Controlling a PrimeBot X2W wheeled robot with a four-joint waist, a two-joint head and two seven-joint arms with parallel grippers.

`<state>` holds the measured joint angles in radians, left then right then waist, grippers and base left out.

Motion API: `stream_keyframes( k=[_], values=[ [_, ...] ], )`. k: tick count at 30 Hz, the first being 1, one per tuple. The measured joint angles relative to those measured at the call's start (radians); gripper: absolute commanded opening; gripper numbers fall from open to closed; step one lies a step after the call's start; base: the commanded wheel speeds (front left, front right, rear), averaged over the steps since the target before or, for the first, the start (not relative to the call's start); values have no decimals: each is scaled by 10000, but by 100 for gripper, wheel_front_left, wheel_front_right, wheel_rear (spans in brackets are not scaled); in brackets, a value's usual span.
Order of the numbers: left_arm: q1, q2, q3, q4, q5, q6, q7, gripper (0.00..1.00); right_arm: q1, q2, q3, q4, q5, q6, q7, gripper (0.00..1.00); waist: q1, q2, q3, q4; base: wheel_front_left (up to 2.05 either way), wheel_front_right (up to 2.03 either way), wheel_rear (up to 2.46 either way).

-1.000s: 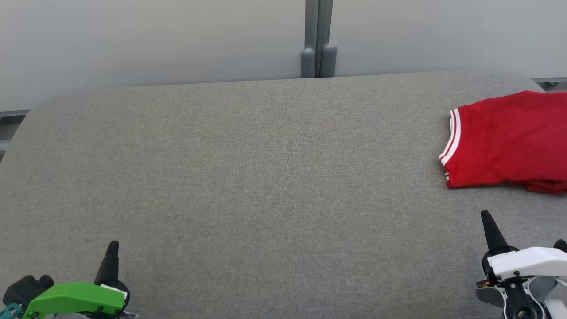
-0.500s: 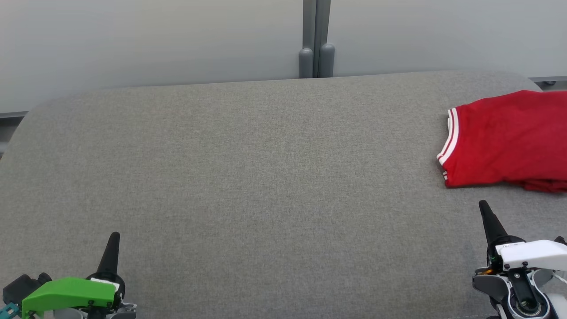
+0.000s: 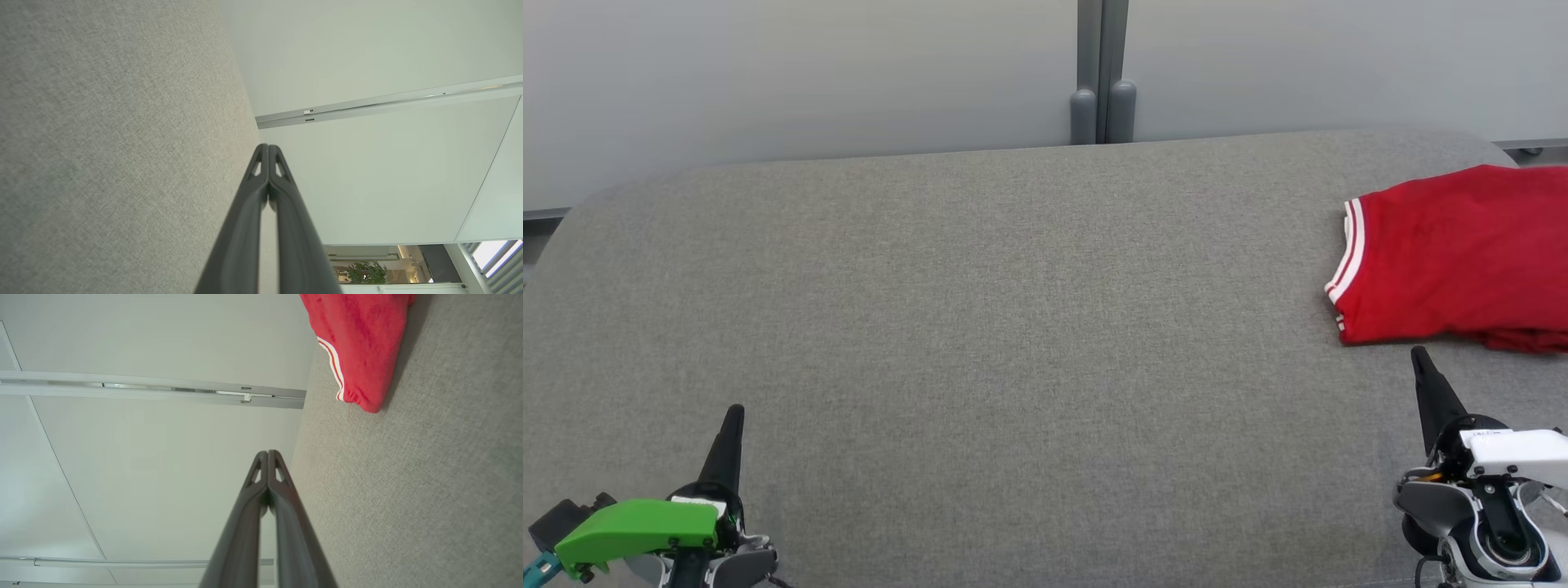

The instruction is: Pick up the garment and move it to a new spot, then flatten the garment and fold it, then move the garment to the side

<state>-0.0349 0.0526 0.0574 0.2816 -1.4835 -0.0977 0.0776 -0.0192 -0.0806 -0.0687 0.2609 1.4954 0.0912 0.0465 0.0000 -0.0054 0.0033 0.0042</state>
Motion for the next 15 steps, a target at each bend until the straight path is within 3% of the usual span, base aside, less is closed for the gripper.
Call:
stream_keyframes(
  k=[15],
  values=[
    [-278, -111, 259, 6, -1172, -251, 359, 0, -354, 180, -272, 130, 1356, 232, 336, 0, 0, 0, -8, -41, 0, 0, 0]
  ],
)
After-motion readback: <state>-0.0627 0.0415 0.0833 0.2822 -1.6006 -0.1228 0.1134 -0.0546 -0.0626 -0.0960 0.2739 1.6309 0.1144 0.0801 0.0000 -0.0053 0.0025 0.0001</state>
